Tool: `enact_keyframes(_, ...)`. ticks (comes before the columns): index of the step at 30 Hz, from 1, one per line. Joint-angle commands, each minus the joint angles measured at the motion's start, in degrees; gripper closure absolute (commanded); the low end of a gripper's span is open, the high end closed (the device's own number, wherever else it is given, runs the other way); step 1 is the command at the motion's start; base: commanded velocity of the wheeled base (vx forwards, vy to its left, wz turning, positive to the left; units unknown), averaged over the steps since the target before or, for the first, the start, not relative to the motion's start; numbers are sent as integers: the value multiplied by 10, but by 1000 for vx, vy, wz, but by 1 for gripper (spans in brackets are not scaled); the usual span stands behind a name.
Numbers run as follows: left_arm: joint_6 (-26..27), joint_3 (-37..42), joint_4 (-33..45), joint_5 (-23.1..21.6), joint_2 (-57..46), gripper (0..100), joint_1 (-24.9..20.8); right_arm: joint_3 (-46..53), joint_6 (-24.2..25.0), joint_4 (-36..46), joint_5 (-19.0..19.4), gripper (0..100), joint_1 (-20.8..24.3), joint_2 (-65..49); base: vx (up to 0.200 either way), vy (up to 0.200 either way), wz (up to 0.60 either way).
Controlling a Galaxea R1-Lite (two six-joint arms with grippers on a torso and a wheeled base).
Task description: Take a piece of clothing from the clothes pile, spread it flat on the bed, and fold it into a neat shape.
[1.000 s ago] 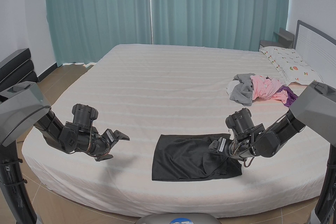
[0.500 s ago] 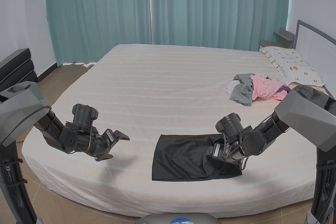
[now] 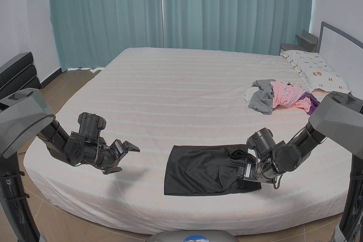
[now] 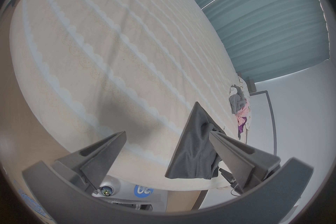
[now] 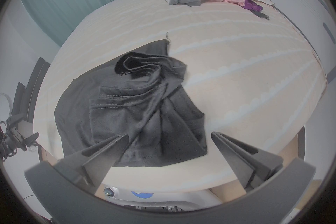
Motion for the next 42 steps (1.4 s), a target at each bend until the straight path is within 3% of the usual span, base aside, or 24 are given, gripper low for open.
enact_keyframes(1, 0, -1, 0, 0, 1, 0, 0, 30, 5, -15, 8, 0, -18, -50, 0, 0, 0)
enact_keyframes(7, 0, 0, 0, 0, 1, 0, 0, -4, 21, -45, 10, 0, -3, -23, 0, 0, 0)
enact_keyframes(14, 0, 0, 0, 0, 1, 0, 0, -128, 56, -35, 2, 0, 42, 61, 0, 0, 0)
enact_keyframes(22, 1, 0, 0, 0, 1, 0, 0, -223, 60, 74, -19, 0, 53, 104, 0, 0, 0)
enact_keyframes(32, 1, 0, 0, 2, 1, 0, 0, -195, 47, 148, -31, 0, 47, 83, 0, 0, 0)
enact_keyframes(36, 1, 0, 0, 2, 1, 0, 0, -154, 42, 146, -50, 0, 33, 60, 0, 0, 0)
enact_keyframes(42, 1, 0, 0, 2, 1, 0, 0, -93, 42, 126, -49, 0, 10, 9, 0, 0, 0)
